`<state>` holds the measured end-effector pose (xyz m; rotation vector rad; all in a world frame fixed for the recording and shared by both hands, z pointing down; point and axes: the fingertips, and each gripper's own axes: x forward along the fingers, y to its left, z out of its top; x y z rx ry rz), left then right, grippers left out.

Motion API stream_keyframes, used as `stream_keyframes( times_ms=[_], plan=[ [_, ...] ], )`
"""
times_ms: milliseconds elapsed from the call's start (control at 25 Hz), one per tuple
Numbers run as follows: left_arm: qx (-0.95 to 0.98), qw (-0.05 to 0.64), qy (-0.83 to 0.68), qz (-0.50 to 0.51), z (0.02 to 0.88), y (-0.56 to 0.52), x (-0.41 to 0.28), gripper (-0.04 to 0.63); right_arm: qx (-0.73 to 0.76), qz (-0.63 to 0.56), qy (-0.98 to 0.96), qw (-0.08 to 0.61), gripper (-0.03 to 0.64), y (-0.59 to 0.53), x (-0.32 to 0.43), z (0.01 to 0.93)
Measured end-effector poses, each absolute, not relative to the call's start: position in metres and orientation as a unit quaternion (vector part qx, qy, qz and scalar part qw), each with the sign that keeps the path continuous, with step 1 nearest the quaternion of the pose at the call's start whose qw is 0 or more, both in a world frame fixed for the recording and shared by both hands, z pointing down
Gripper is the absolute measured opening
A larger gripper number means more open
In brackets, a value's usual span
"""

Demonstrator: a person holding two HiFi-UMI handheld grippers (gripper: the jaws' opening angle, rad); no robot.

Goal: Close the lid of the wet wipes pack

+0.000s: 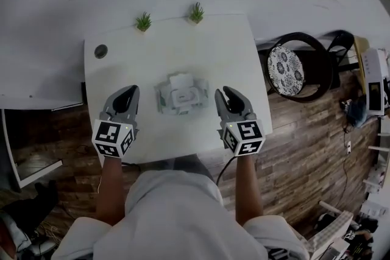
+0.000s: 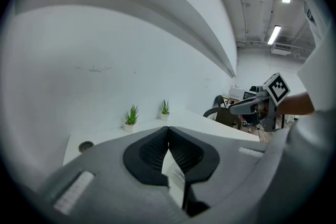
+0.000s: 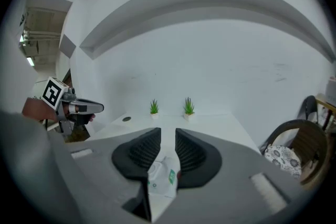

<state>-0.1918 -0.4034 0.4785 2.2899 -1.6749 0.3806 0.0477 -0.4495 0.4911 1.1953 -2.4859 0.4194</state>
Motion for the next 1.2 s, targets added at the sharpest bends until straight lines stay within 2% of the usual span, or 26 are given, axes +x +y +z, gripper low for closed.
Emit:
stream_keyframes(
  times_ms=[840,1200],
  plan=[
    [0.764,0.204,-0.592,0.156,0.558,-0.442,-0.183,0.009,0.326,0.206,-0.891,0.239,0.092,-0.496,0.019,0.590],
    [0.760,0.216,-0.590,0.166,0.571,-0.448,-0.185,0.009,0.208,0.199,-0.914,0.285,0.092,-0.504,-0.019,0.607]
  ],
)
